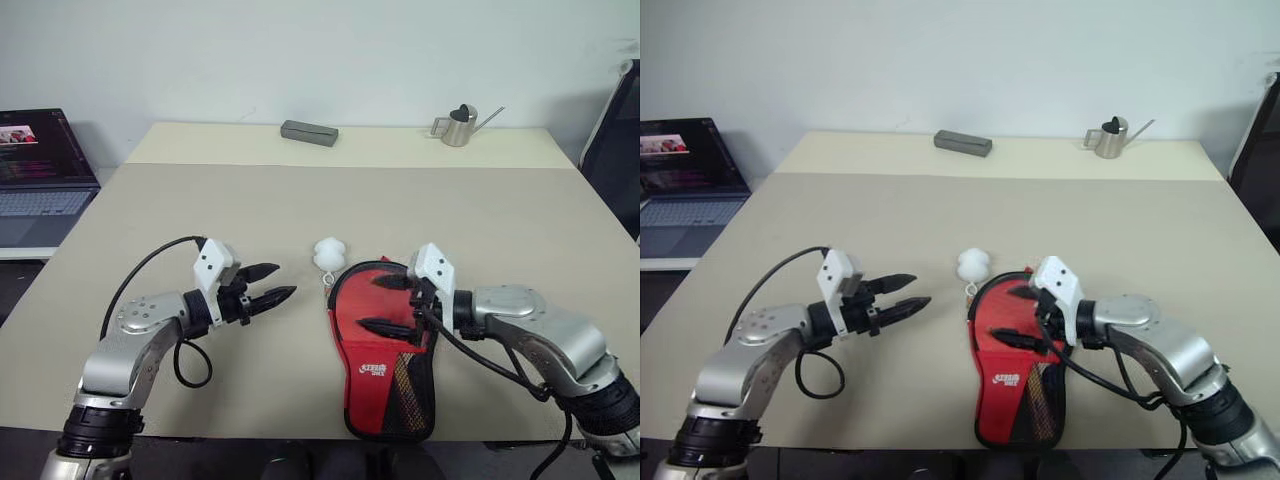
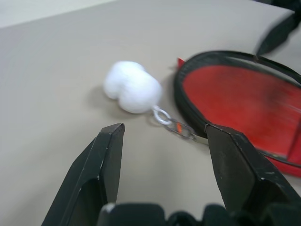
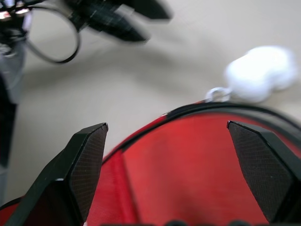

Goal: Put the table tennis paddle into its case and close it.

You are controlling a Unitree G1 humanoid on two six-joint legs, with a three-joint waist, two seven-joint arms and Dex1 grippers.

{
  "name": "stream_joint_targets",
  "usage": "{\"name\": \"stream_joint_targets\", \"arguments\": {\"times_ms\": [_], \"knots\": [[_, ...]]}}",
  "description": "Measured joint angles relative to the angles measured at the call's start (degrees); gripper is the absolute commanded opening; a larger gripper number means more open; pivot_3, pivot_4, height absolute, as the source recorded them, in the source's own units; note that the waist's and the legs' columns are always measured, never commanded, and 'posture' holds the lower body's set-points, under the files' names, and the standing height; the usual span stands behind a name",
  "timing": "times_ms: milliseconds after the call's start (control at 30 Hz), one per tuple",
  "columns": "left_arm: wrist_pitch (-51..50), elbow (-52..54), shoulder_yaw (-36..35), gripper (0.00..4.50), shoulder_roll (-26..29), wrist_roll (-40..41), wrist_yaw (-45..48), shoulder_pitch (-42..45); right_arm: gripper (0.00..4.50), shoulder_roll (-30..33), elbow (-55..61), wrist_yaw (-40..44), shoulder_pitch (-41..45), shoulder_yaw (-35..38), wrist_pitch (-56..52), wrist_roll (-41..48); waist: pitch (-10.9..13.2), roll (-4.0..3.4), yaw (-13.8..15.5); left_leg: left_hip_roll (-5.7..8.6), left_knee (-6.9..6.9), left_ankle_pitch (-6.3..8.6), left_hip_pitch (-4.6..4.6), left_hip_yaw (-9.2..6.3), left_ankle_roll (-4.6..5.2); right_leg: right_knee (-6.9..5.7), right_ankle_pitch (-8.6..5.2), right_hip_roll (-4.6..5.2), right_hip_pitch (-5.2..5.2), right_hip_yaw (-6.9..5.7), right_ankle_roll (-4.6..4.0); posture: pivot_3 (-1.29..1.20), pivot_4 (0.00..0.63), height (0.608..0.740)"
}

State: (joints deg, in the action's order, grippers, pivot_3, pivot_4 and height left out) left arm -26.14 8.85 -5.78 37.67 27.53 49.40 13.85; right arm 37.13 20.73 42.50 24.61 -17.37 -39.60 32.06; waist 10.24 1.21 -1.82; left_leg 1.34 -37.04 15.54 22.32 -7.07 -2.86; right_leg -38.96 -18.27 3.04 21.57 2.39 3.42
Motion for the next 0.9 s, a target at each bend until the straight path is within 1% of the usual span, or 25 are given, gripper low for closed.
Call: {"name": "stream_joint_targets", "arguments": {"times_ms": [133, 233, 300, 367, 500, 567, 700, 867, 900], "knots": [[-1.05, -0.59, -0.91, 2.99, 0.00, 0.71, -0.26, 1.43, 4.46, -3.80, -6.80, 2.04, 0.75, -2.81, 4.81, -5.77, 0.00, 0.00, -0.06, 0.02, -0.02, -0.01, -0.03, 0.01, -0.01, -0.02, 0.00, 0.00, -0.01, 0.00, 0.00, 0.00, 0.150, 0.740], [-1.84, -2.01, -0.76, 2.99, -0.49, 0.66, -0.60, 2.99, 4.46, -4.16, -12.09, 2.85, 1.57, -4.70, 6.18, -10.26, 0.00, 0.00, -0.06, 0.04, -0.02, -0.02, -0.03, 0.01, -0.03, -0.02, 0.00, 0.00, -0.01, 0.00, 0.00, 0.00, 0.150, 0.740], [-2.64, -4.22, 0.19, 2.99, -1.69, -0.18, -1.93, 5.21, 4.46, -4.22, -14.27, 3.19, 2.82, -4.98, 7.10, -13.00, -0.01, 0.00, 0.00, 0.04, -0.04, -0.02, -0.09, -0.01, -0.03, -0.04, 0.00, 0.00, -0.07, -0.01, 0.00, 0.00, 0.150, 0.740], [-3.73, -6.88, 1.74, 2.99, -4.04, -1.68, -4.23, 8.43, 4.46, -4.31, -15.22, 3.19, 3.49, -4.88, 7.22, -14.72, -0.04, 0.06, 0.17, 0.07, -0.05, -0.03, -0.20, -0.07, -0.04, -0.03, 0.01, 0.00, -0.21, -0.07, 0.00, 0.00, 0.150, 0.740], [-3.96, -14.03, 5.34, 2.99, -8.70, -5.02, -7.15, 15.32, 4.46, -5.80, -15.33, 3.10, 3.09, -4.36, 6.89, -15.76, -0.08, 0.11, 0.02, 0.08, -0.05, -0.03, -0.27, -0.04, -0.05, -0.05, 0.01, 0.00, -0.25, -0.05, 0.00, 0.00, 0.150, 0.740], [-3.19, -16.78, 6.83, 2.99, -10.28, -6.38, -7.22, 17.94, 4.46, -6.42, -15.19, 3.00, 2.96, -4.23, 6.69, -16.25, -0.08, 0.11, -0.06, 0.08, -0.05, -0.07, -0.29, -0.03, -0.13, -0.05, 0.01, 0.00, -0.24, -0.03, 0.00, 0.00, 0.150, 0.740], [-0.34, -26.07, 9.89, 2.99, -12.80, -10.09, -6.42, 24.20, 4.46, -7.88, -14.88, 2.34, 2.71, -4.02, 6.06, -17.07, -0.09, 0.11, -0.26, 0.22, -0.03, -0.13, -0.32, 0.01, -0.22, -0.07, 0.01, -0.04, -0.24, -0.01, 0.00, 0.00, 0.150, 0.740], [2.86, -37.23, 10.64, 2.99, -15.39, -12.92, -5.36, 29.12, 4.46, -9.43, -14.17, 1.52, 1.77, -2.99, 5.17, -17.49, -0.10, 0.13, -0.53, 0.22, -0.04, -0.14, -0.31, -0.01, -0.24, -0.08, 0.01, -0.05, -0.23, -0.03, 0.00, 0.00, 0.150, 0.740], [3.18, -38.82, 10.64, 3.16, -15.89, -13.29, -4.95, 29.92, 4.48, -9.90, -14.04, 1.21, 1.57, -2.87, 5.02, -17.53, -0.10, 0.13, -0.60, 0.22, -0.04, -0.14, -0.31, -0.01, -0.24, -0.08, 0.01, -0.05, -0.23, -0.01, 0.00, 0.00, 0.150, 0.740]]}}
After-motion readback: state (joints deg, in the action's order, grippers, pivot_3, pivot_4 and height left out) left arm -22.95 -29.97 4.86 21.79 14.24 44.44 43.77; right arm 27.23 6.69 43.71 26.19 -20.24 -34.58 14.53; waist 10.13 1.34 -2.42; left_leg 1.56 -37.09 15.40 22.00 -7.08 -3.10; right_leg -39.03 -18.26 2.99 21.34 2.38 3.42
